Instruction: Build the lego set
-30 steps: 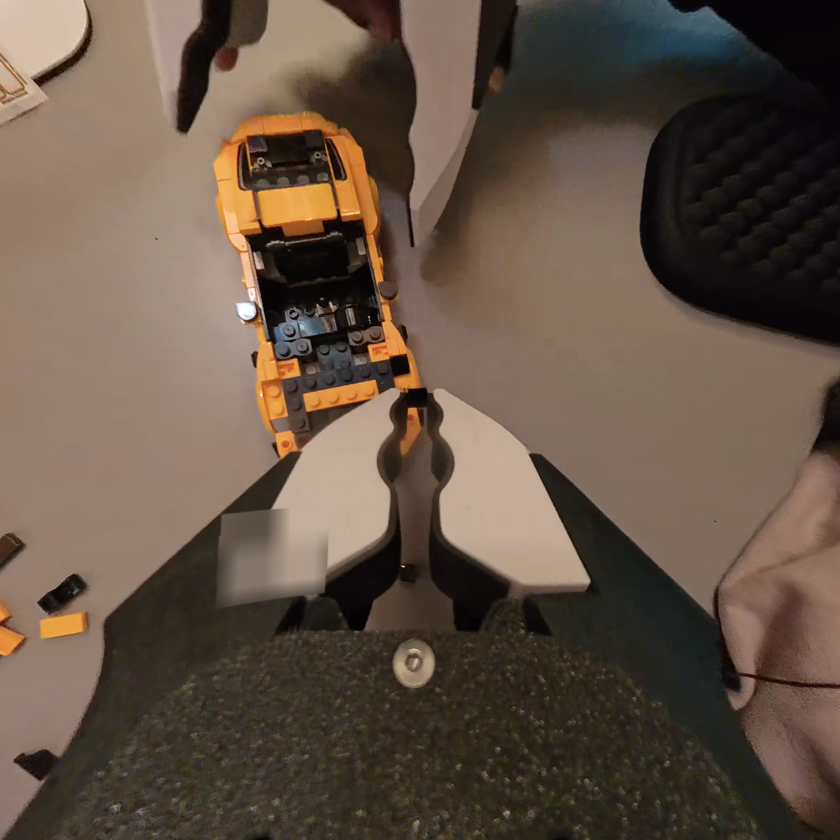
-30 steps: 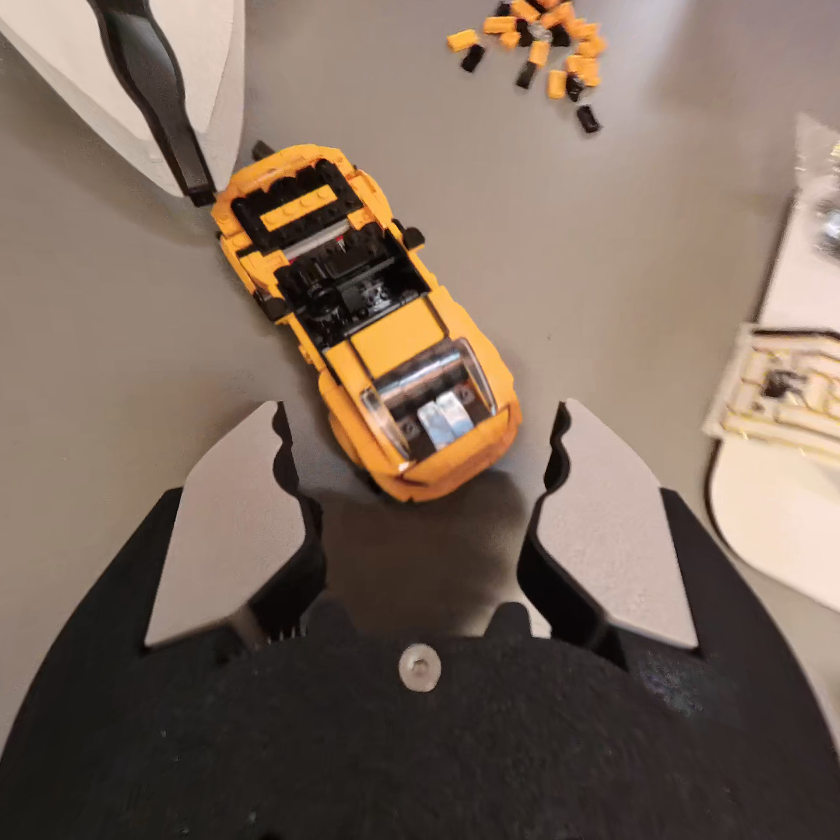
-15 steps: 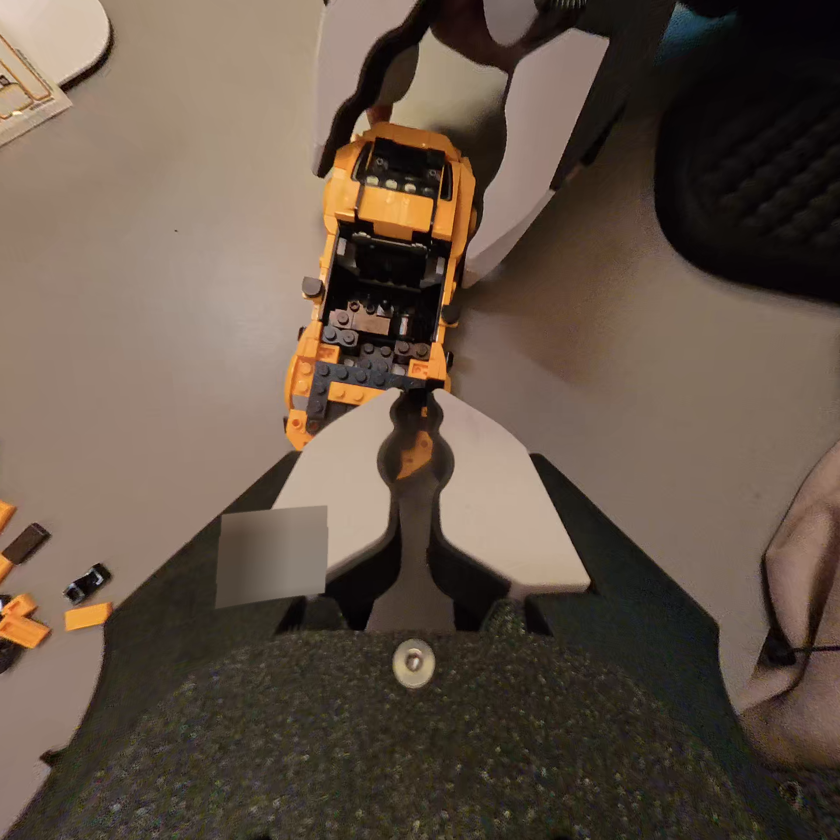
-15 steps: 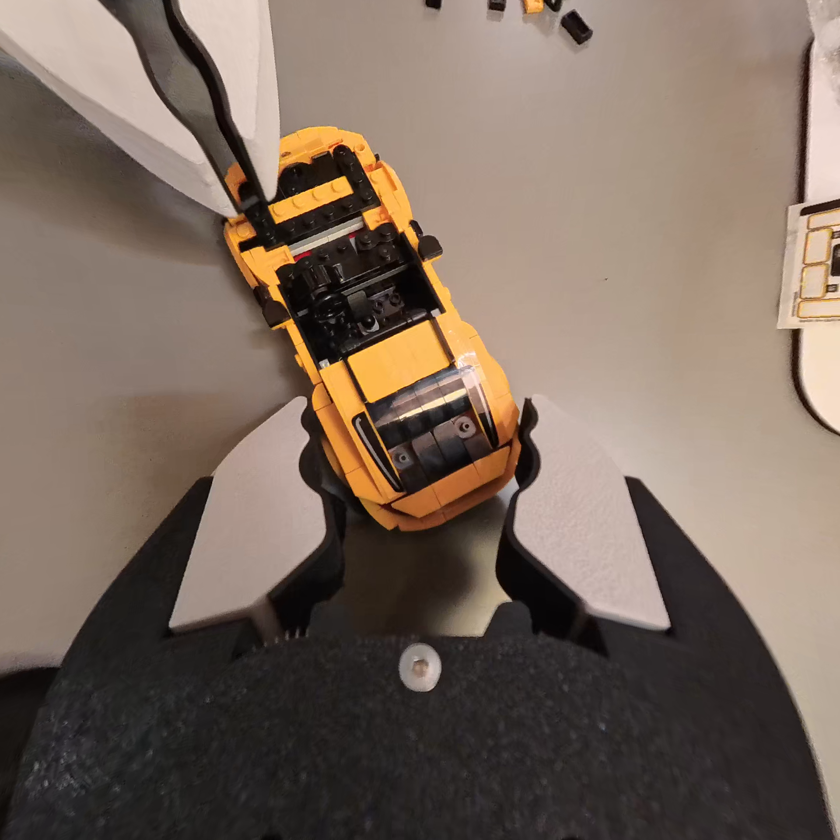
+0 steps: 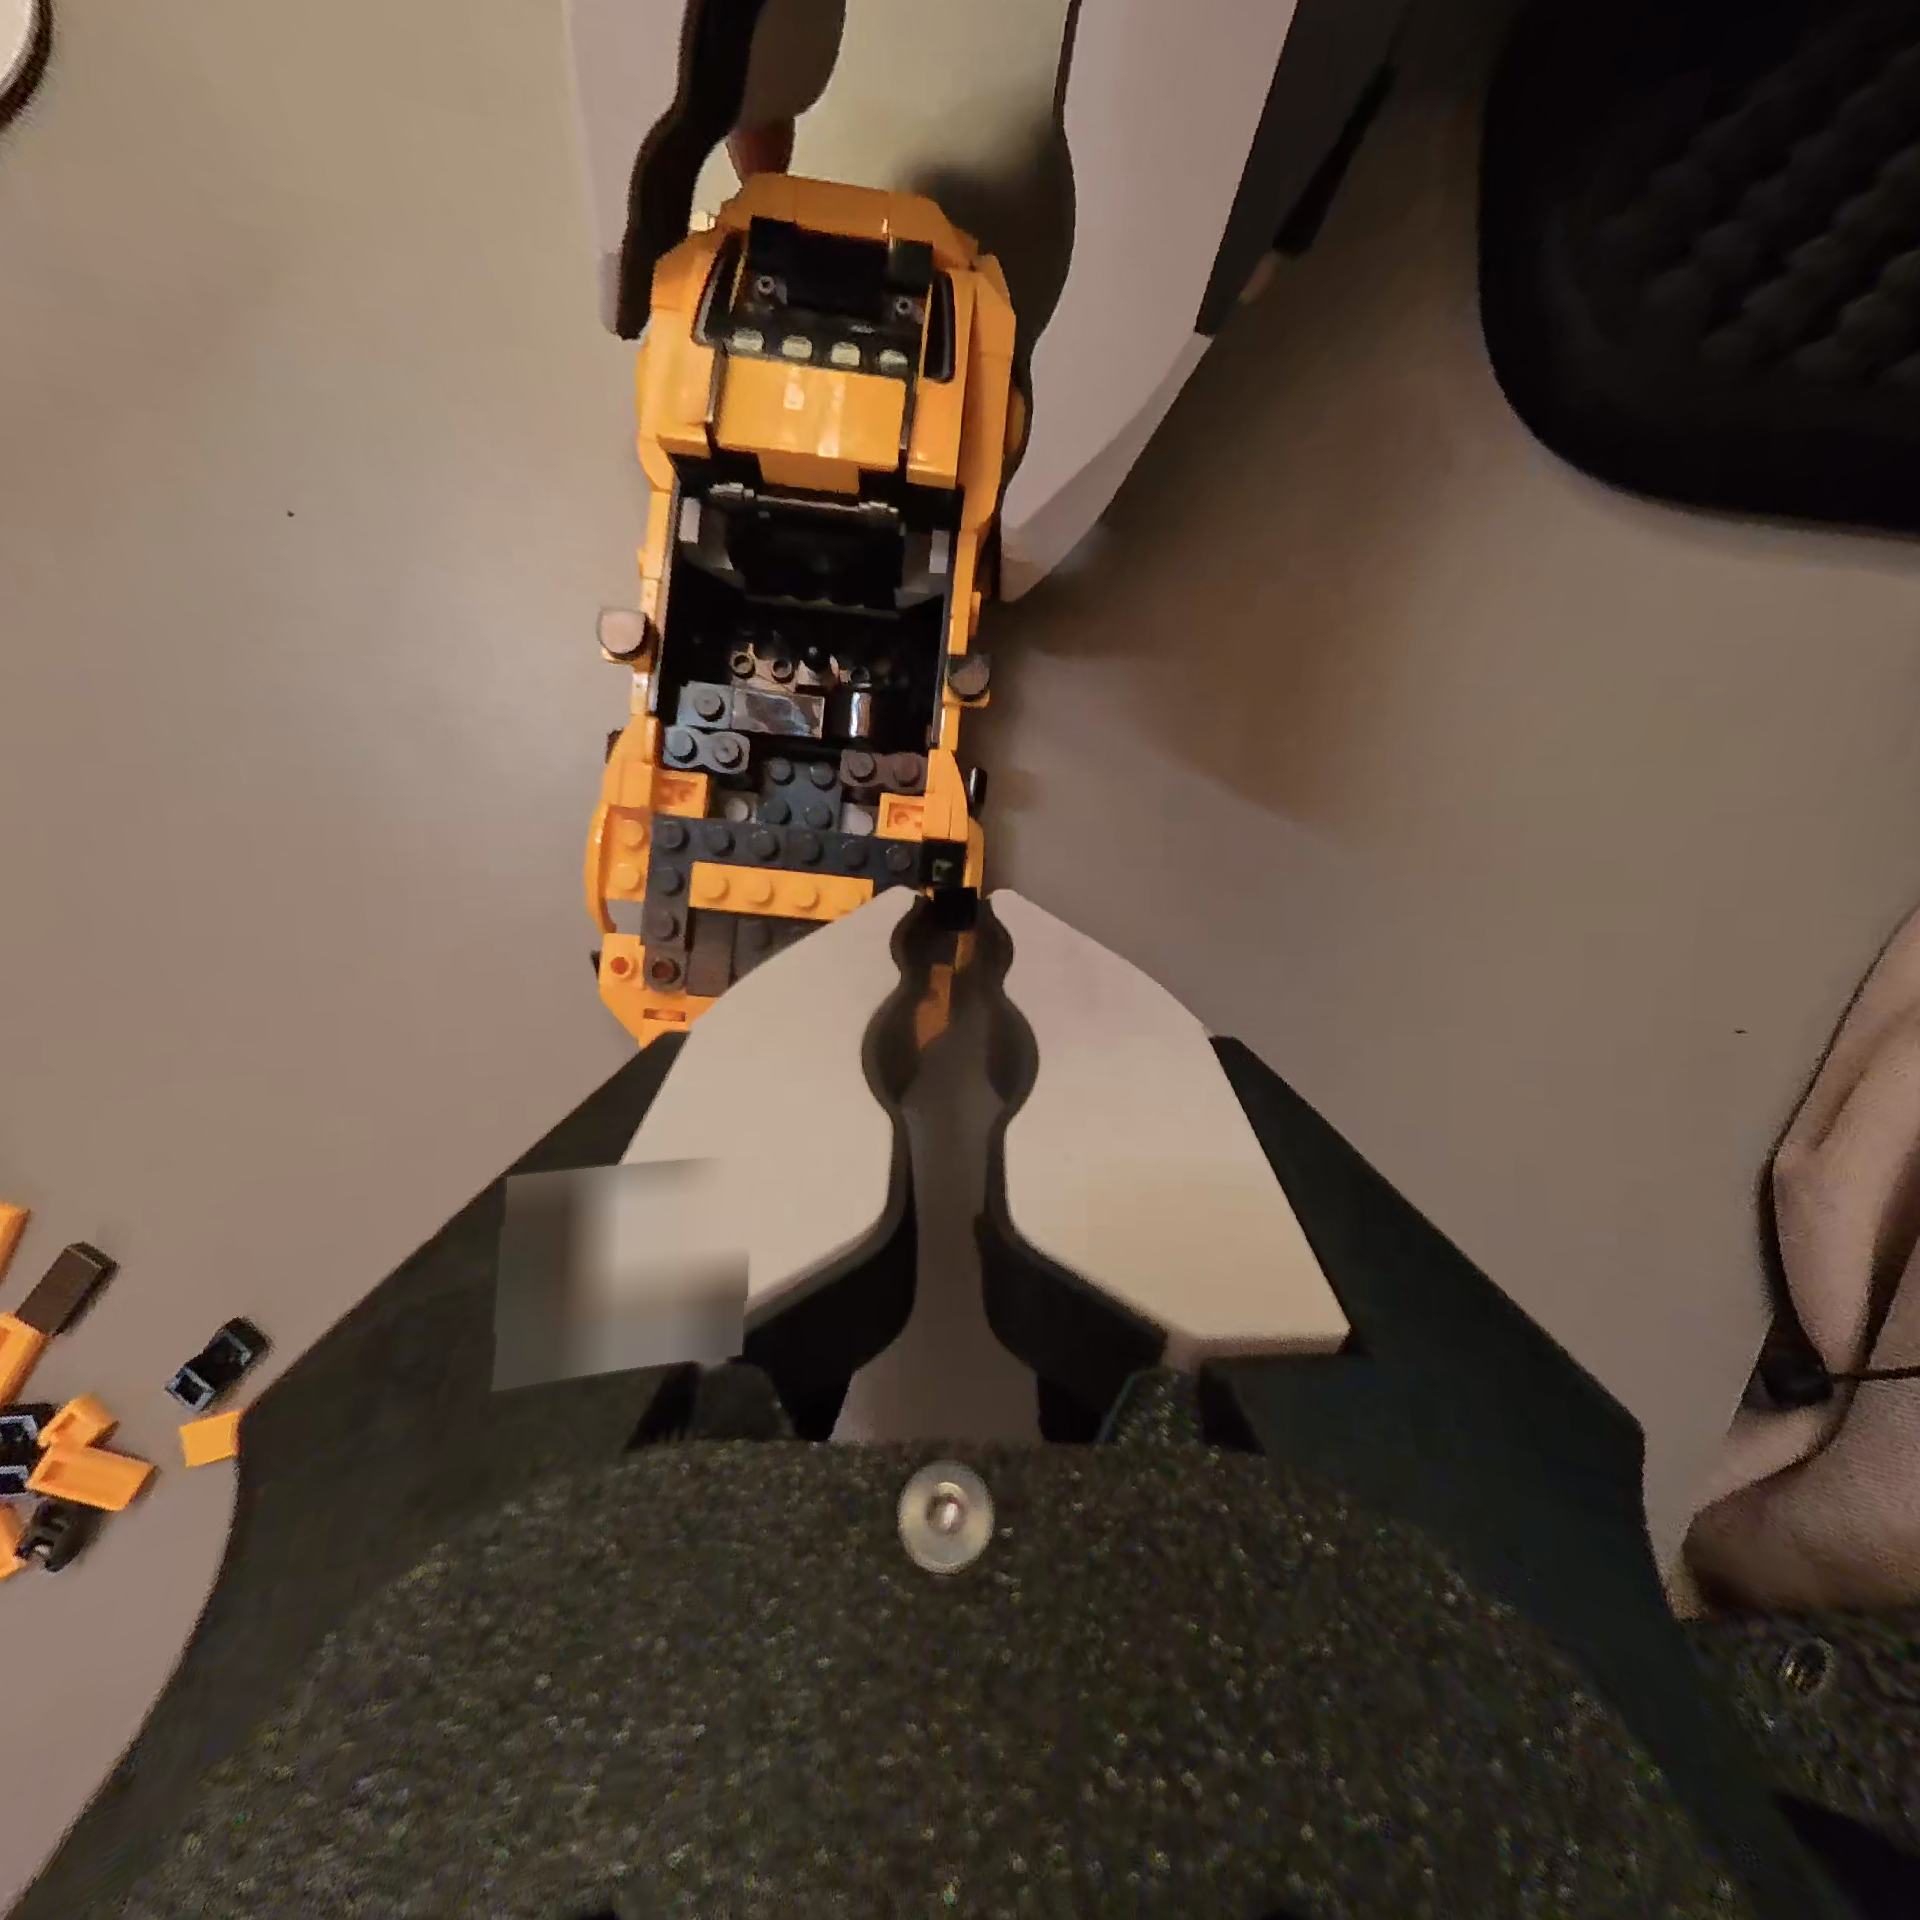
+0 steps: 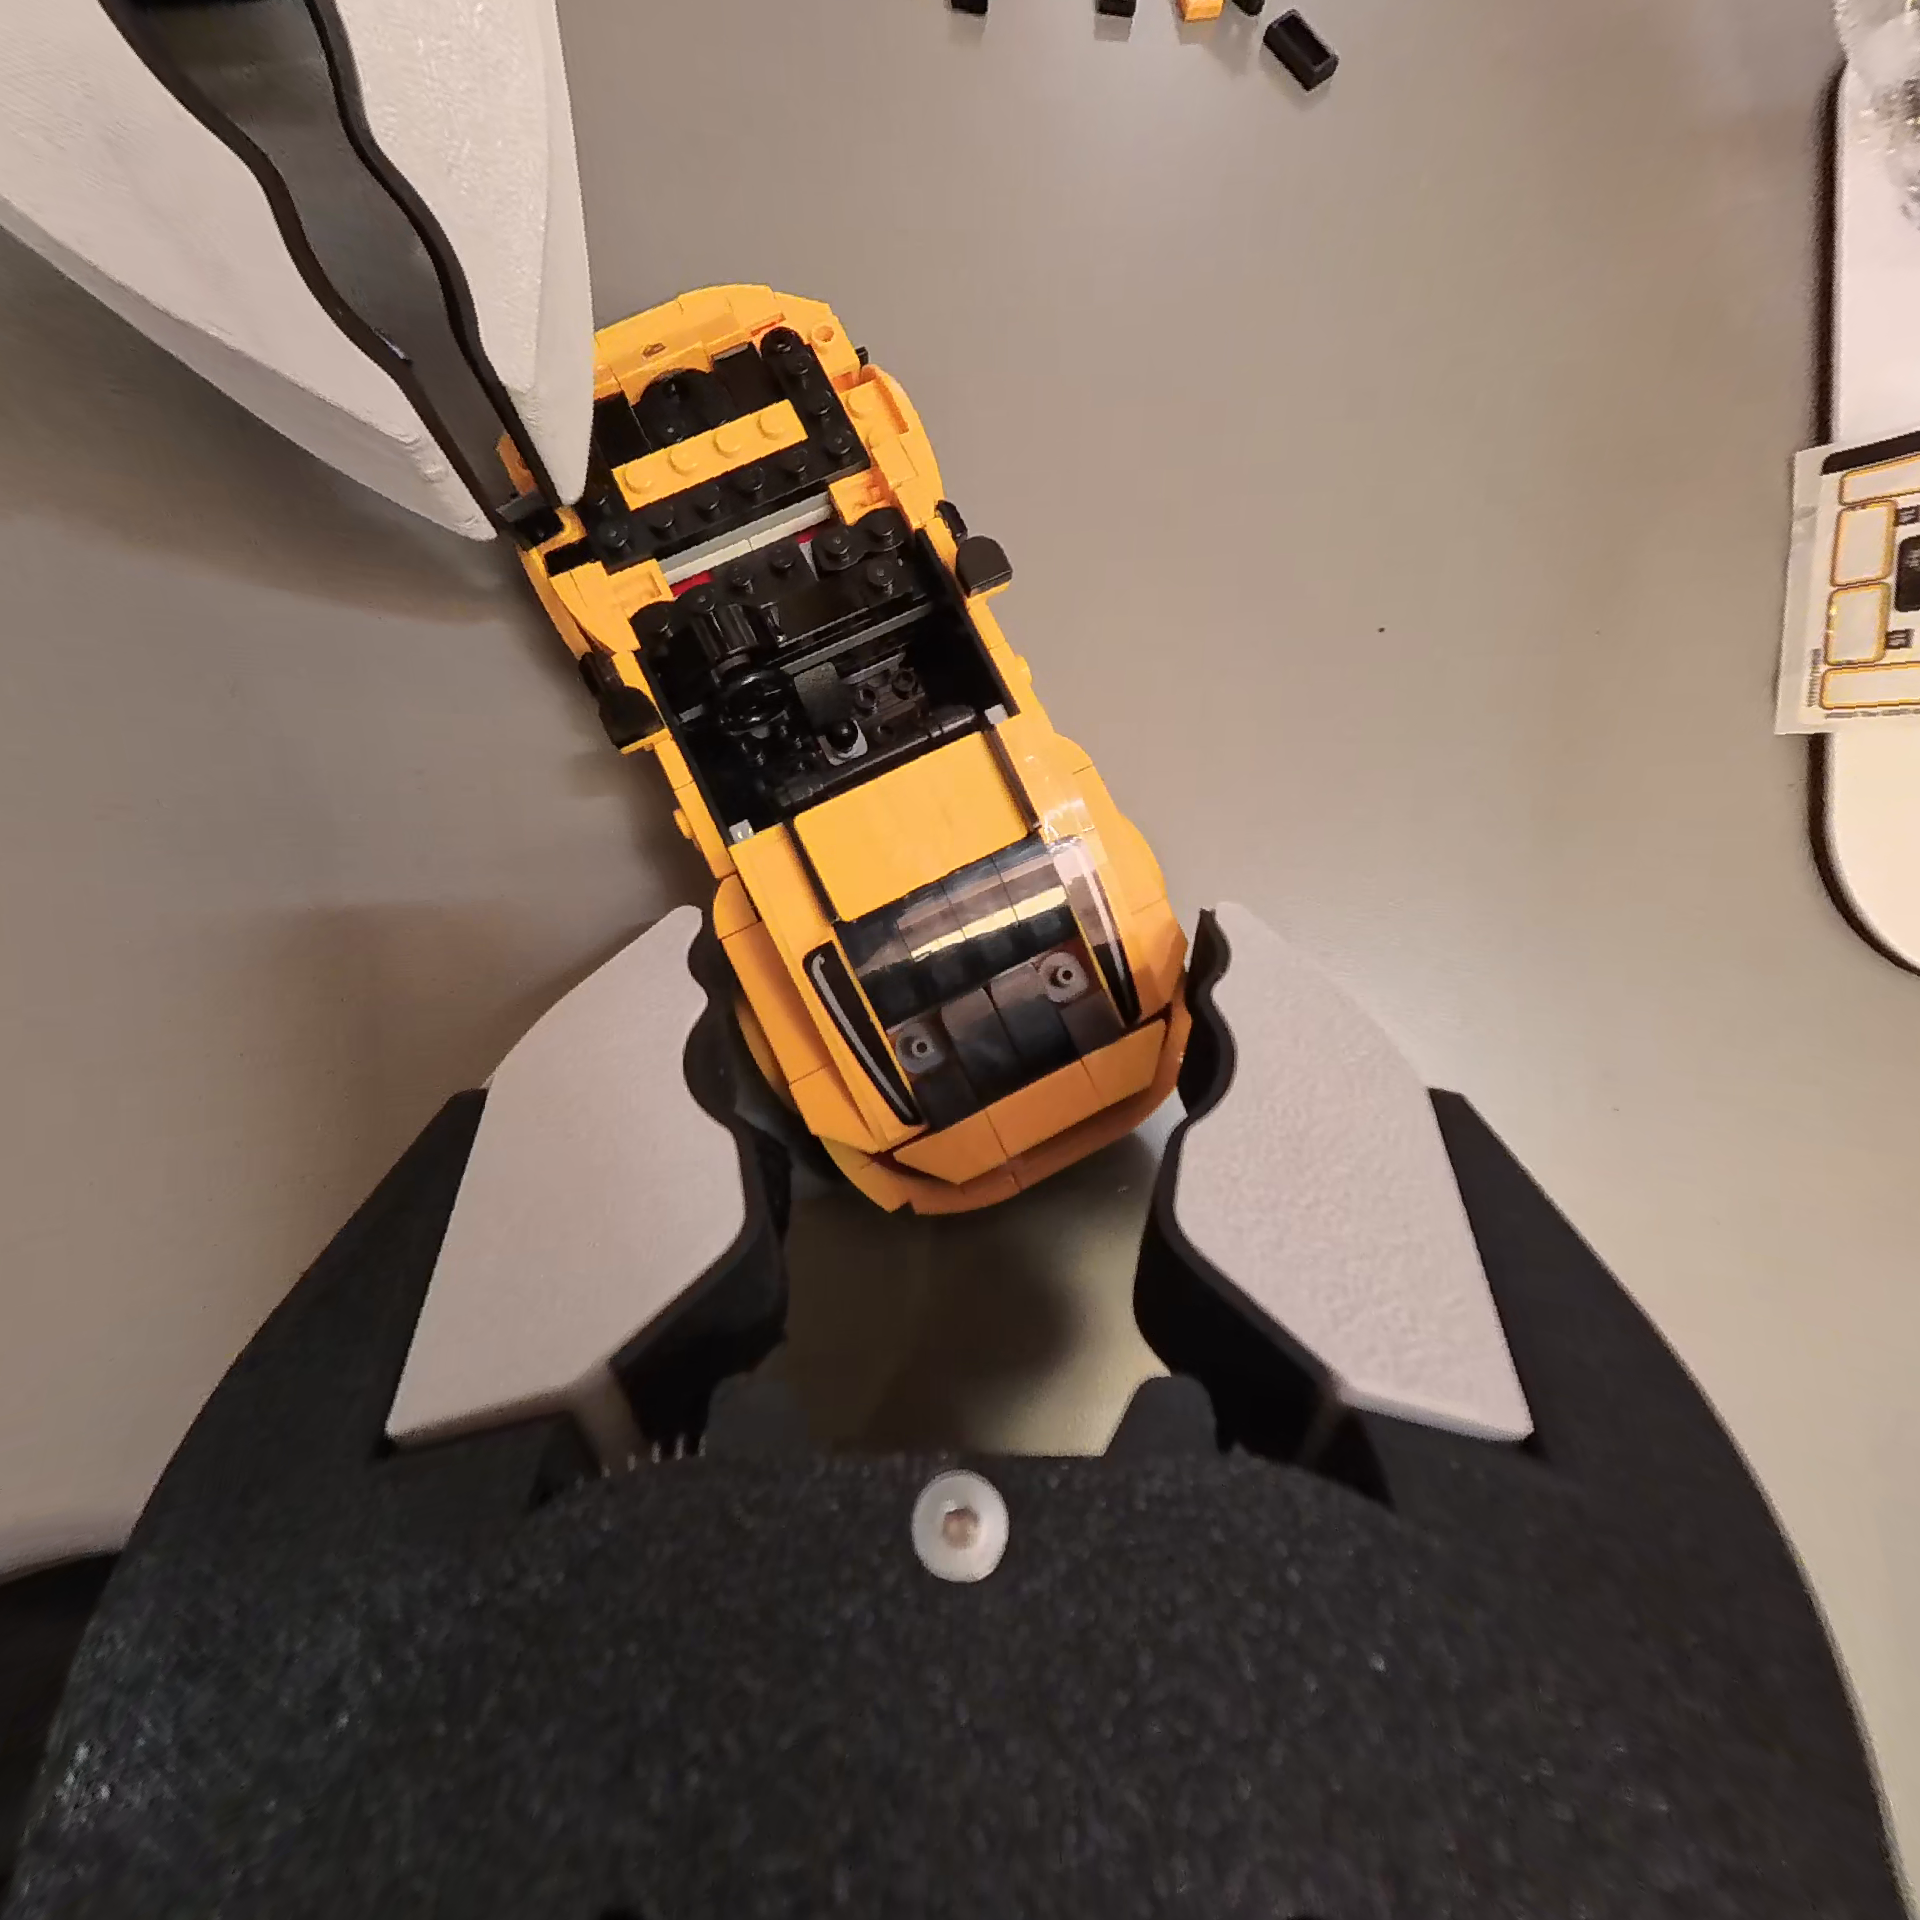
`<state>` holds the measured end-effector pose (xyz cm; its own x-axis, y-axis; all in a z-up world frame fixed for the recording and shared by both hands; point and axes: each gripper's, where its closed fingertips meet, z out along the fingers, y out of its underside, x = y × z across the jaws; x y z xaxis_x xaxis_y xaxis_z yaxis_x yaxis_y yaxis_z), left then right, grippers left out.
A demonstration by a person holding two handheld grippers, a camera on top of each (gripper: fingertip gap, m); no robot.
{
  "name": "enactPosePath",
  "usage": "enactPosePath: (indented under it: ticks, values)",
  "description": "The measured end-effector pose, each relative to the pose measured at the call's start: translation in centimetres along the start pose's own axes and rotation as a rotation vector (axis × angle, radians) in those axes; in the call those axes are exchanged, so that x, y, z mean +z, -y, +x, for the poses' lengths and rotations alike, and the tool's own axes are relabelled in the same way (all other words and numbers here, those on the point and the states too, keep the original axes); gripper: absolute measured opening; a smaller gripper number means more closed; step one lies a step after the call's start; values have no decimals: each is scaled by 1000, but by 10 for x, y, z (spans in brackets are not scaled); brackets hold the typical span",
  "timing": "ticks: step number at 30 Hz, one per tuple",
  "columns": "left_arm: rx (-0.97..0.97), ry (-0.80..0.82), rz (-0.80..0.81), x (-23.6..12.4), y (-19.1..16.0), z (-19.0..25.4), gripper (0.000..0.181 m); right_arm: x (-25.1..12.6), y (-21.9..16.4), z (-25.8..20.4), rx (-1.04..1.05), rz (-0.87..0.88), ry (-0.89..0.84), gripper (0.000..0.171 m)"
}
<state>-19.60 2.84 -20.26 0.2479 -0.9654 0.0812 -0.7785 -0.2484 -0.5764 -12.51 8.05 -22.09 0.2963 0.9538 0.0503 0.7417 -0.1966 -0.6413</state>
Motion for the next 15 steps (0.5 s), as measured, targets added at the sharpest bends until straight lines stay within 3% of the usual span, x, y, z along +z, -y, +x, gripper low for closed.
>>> enactPosePath:
  ticks: [15]
  values:
    - [55,44,-8,0,1,-1,11,-1,0,1,5,9,0,84]
